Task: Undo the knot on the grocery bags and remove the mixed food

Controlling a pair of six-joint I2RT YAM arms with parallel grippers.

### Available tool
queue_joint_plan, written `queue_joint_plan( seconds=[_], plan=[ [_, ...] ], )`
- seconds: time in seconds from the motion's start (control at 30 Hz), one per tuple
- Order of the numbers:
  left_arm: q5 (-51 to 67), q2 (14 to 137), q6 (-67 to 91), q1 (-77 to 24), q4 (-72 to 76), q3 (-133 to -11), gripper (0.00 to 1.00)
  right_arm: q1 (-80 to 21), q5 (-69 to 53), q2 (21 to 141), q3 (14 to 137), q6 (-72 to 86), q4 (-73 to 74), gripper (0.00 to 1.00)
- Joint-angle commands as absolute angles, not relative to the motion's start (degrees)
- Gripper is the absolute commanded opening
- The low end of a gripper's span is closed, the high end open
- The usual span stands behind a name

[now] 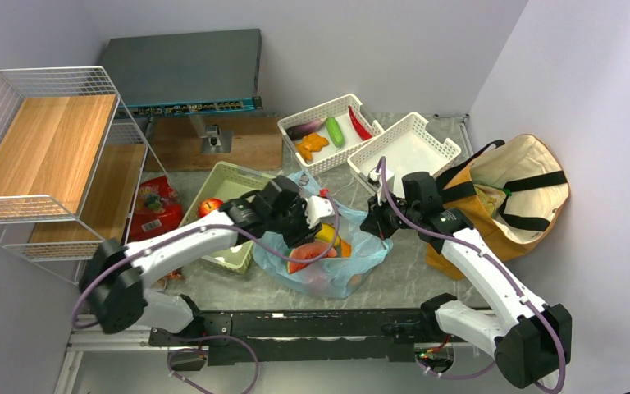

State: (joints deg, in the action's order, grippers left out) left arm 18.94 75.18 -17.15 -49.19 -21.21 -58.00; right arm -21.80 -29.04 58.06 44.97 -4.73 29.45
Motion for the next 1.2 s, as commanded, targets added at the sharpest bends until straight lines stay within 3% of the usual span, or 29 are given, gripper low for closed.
queue_joint_plan(
  seconds=[0.0,0.07,0.13,0.17,0.3,0.63,0.8,0.83,0.87,0.9,0.93,0.97,1.0,1.17],
  plan=[
    [14.9,82.0,-18.1,-49.0,-22.1,-57.4,0.41,-21.9,-29.5,56.9,45.6,-5.1,28.1,0.00],
    [14.7,84.6,-19.2,-49.0,-21.9,-56.9,0.49,-22.0,-29.2,56.8,45.7,-5.2,28.2,0.00],
    [14.5,86.9,-20.3,-49.0,-21.6,-55.8,0.48,-21.9,-29.0,56.8,45.9,-5.5,28.3,0.00],
    [15.0,88.3,-21.5,-49.0,-21.0,-54.3,0.35,-21.9,-28.8,57.0,46.1,-5.8,28.5,0.00],
    [17.4,88.9,-22.0,-49.0,-21.4,-53.7,0.00,-22.0,-28.8,57.2,46.3,-6.0,28.5,0.00],
    [24.3,74.2,-18.0,-47.5,-24.4,-58.9,0.00,-22.0,-29.0,57.8,46.6,-6.6,28.7,0.00],
    [23.2,73.5,-19.4,-47.4,-25.4,-59.1,0.00,-21.9,-29.2,57.5,46.1,-6.3,28.7,0.00],
    [22.6,74.9,-19.9,-47.4,-26.1,-59.4,0.14,-21.9,-29.2,57.4,46.0,-6.2,28.7,0.00],
    [21.8,76.4,-19.9,-47.4,-26.4,-59.9,0.40,-21.9,-29.2,57.3,45.8,-6.0,28.6,0.00],
    [20.6,77.6,-19.2,-47.5,-25.8,-60.0,0.60,-22.0,-29.2,57.2,45.7,-5.9,28.6,0.00],
    [19.6,78.2,-18.5,-47.7,-24.5,-59.5,0.72,-21.9,-29.2,57.1,45.6,-5.7,28.6,0.00],
    [18.5,78.6,-18.7,-48.6,-23.0,-58.6,0.95,-21.9,-29.3,57.1,45.5,-5.5,28.6,0.00],
    [16.9,79.1,-19.4,-50.0,-21.1,-57.8,0.99,-21.9,-29.2,57.0,45.4,-5.5,28.6,0.00],
    [8.6,84.7,-19.6,-54.6,-15.6,-55.2,0.99,-22.0,-28.8,56.8,45.1,-5.6,28.8,0.00]
  ],
)
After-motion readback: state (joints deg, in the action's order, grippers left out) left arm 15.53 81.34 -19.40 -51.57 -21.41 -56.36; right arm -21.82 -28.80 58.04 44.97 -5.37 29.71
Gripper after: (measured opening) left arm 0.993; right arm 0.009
